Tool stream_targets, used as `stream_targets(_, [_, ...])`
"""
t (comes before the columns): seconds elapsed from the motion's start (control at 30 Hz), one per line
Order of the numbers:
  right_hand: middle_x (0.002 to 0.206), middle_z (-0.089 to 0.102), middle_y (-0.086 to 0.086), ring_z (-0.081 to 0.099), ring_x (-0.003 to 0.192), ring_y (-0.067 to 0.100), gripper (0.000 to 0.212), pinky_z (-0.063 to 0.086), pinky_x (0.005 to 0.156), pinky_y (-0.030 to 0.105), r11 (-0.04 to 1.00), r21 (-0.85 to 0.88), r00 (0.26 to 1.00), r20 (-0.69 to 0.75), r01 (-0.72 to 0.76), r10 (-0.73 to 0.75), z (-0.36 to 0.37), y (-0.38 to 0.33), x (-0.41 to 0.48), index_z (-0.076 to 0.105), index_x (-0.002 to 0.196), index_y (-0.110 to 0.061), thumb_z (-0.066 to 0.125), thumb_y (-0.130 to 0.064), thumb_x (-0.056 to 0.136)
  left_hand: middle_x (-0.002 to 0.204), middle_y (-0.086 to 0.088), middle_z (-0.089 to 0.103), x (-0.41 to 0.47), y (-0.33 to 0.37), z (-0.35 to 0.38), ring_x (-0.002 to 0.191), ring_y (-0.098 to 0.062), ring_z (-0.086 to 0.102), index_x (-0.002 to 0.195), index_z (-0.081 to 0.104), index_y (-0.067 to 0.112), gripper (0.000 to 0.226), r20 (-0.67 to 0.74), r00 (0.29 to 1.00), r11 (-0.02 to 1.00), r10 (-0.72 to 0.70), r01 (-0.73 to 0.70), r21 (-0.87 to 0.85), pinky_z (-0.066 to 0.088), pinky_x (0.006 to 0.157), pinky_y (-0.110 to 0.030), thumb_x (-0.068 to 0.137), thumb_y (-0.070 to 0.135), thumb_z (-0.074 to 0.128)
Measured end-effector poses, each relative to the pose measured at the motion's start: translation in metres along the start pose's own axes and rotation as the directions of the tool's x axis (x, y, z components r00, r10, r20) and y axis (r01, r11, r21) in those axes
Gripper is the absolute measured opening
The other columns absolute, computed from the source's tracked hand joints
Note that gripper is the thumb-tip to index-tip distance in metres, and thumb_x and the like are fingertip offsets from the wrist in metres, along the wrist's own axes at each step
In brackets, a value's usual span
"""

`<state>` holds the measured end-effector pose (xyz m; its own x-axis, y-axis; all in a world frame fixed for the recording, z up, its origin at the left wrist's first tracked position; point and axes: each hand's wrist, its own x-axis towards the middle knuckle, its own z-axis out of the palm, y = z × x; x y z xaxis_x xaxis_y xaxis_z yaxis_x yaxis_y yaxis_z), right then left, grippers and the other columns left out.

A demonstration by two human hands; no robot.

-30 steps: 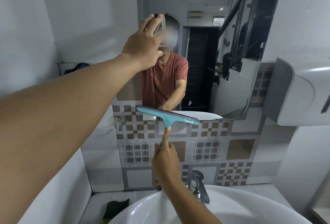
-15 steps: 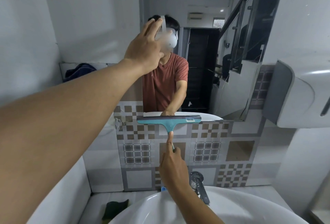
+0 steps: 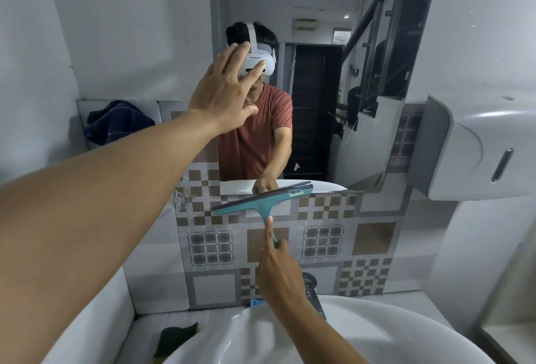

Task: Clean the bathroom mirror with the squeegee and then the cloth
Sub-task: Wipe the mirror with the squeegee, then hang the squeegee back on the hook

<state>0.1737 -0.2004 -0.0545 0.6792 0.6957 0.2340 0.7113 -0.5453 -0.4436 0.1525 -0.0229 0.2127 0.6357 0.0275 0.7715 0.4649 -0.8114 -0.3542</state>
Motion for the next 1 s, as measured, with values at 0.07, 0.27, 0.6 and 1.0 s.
stream_targets(0.07, [0.121,0.052,0.014,0.053,0.074,0.018,0.083,0.051,0.068,0.030,0.999,0.027,0.999,0.039,-0.018,0.017,-0.004,0.001,-0.003,-0.014,0.160,-0.024,0.044,-0.006,0.102,0.162,-0.023,0.021,0.000,0.002,-0.001,0.150,-0.043,0.020,0.147,0.040,0.010,0.082,0.003,1.000,1.000,-0.007,0.007,0.005,0.028,0.120,-0.057,0.082,0.044,0.077])
stream_targets(0.27, [0.128,0.050,0.015,0.051,0.090,0.021,0.072,0.043,0.075,0.030,0.985,0.168,0.988,0.153,-0.043,0.017,-0.028,0.007,-0.017,0.007,0.160,-0.024,0.038,-0.001,0.101,0.162,-0.019,0.020,-0.003,0.013,-0.013,0.150,-0.042,0.020,0.150,0.039,0.013,0.080,0.056,0.997,0.997,-0.061,0.063,-0.038,0.027,0.120,-0.056,0.084,0.035,0.077])
stream_targets(0.6, [0.102,0.058,0.000,0.064,0.084,0.013,0.030,0.058,0.068,0.025,0.959,0.283,0.988,0.133,0.032,-0.073,-0.131,0.027,-0.019,0.044,0.125,-0.014,0.059,-0.012,0.099,0.130,-0.007,0.068,-0.078,0.084,-0.057,0.122,-0.025,0.060,0.131,0.065,0.018,0.043,0.473,0.881,0.871,0.014,0.222,-0.438,0.046,0.104,-0.036,0.089,0.018,0.070])
stream_targets(1.0, [0.089,0.075,0.000,0.069,0.066,0.015,0.039,0.062,0.065,0.032,0.969,0.216,0.948,0.266,0.119,-0.176,-0.244,0.036,-0.024,0.066,0.103,-0.020,0.090,-0.016,0.072,0.105,-0.002,0.057,-0.117,0.155,-0.091,0.094,-0.021,0.059,0.116,0.073,0.033,0.024,0.499,0.863,0.820,0.078,0.229,-0.525,0.048,0.080,-0.031,0.093,0.033,0.068])
